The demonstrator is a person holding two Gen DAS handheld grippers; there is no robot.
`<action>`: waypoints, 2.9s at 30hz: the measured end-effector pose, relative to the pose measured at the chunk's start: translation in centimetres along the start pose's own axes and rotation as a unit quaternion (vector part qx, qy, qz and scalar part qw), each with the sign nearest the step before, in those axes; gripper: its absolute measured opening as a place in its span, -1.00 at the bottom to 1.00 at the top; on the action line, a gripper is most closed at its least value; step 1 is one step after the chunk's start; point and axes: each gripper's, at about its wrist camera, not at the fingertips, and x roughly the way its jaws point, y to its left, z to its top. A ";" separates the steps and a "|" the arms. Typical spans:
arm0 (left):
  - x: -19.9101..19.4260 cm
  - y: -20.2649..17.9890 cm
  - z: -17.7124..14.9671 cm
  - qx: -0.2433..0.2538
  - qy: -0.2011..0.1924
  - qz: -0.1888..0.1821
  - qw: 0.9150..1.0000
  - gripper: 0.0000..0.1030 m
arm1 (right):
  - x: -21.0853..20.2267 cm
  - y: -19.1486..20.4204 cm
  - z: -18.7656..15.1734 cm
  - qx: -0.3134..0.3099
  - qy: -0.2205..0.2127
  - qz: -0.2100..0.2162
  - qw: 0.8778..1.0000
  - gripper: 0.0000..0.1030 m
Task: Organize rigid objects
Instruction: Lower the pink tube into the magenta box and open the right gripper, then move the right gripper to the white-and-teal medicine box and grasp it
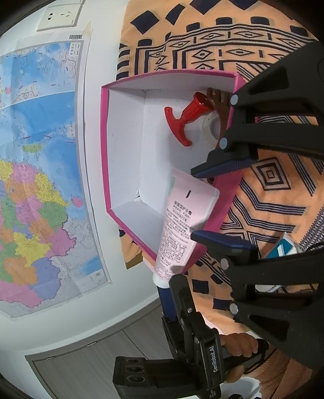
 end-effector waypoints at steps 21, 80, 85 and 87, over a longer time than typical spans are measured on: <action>2.8 1.8 0.5 -0.007 0.021 0.026 0.999 0.12 | 3.4 -0.8 0.8 0.008 0.027 0.002 1.000 -0.09; -1.5 1.8 -9.6 -0.021 0.088 -0.002 0.996 0.16 | -1.5 1.7 -6.3 -0.011 0.076 0.094 0.993 -0.09; -1.5 1.8 -11.4 -0.033 0.108 -0.006 0.994 0.16 | -0.5 2.1 -8.6 0.000 0.108 0.108 0.988 -0.09; -1.4 1.7 -12.1 -0.037 0.117 -0.008 0.992 0.16 | 0.1 2.3 -9.1 0.005 0.118 0.114 0.986 -0.09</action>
